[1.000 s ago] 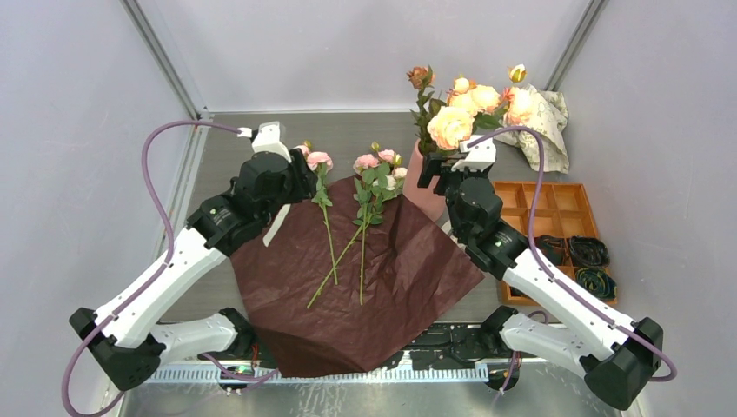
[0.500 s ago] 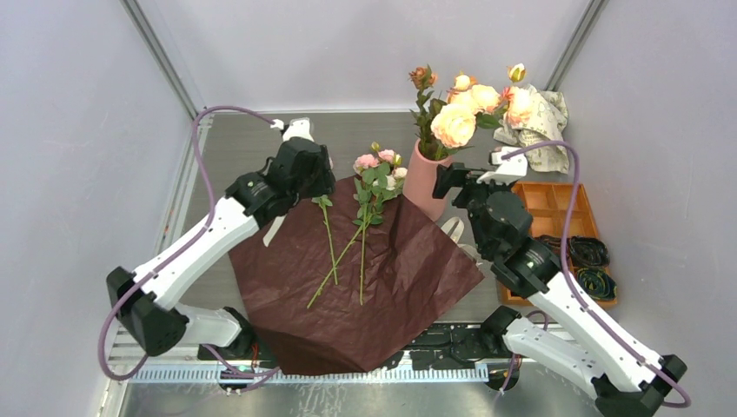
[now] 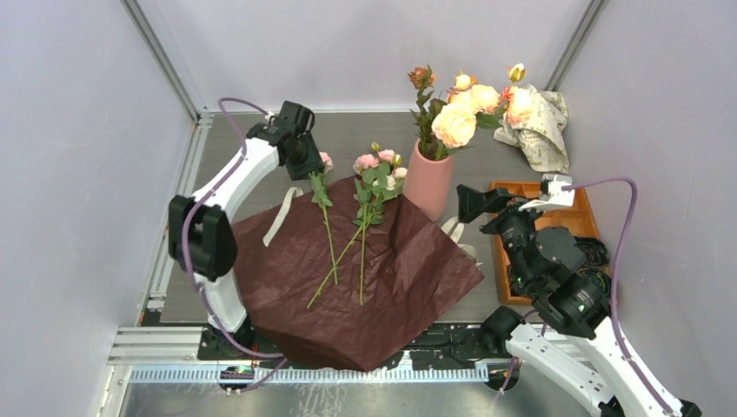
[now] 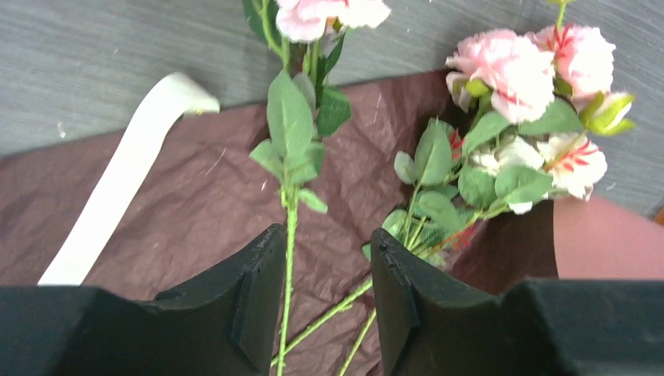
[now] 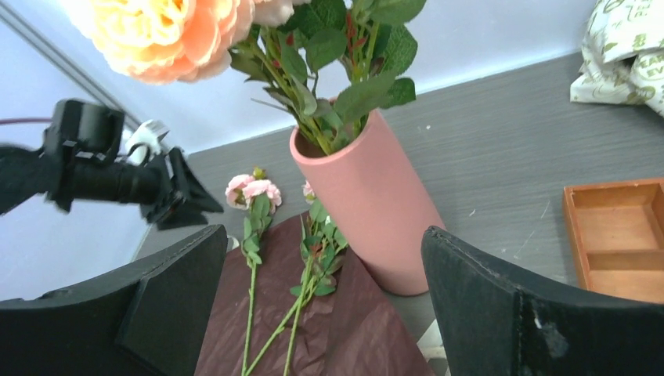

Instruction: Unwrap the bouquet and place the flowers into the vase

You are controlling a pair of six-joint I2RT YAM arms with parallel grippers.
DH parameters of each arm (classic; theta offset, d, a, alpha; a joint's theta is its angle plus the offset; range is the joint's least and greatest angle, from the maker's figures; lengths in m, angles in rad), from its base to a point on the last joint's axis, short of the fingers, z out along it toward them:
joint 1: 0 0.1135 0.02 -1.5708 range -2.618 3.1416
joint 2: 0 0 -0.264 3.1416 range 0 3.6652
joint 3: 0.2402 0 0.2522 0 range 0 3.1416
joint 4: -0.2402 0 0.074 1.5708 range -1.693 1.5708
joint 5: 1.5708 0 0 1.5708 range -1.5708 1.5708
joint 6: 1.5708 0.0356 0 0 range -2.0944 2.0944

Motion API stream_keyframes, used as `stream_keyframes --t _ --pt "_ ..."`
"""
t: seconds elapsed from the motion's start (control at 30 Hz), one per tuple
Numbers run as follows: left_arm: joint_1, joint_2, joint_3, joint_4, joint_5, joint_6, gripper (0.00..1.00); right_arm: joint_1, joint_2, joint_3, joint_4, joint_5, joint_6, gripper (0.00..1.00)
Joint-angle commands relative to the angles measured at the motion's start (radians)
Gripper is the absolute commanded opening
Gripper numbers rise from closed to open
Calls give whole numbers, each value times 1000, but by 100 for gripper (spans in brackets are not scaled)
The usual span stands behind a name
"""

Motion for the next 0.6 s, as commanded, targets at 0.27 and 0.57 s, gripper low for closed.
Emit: stream_keyframes --t 0.27,0.57 --pt "24 381 364 -237 -38 -74 52 1 -67 10 -97 -77 93 99" --pt "36 499 445 -254 -56 -97 55 2 -87 -3 -101 -73 86 99"
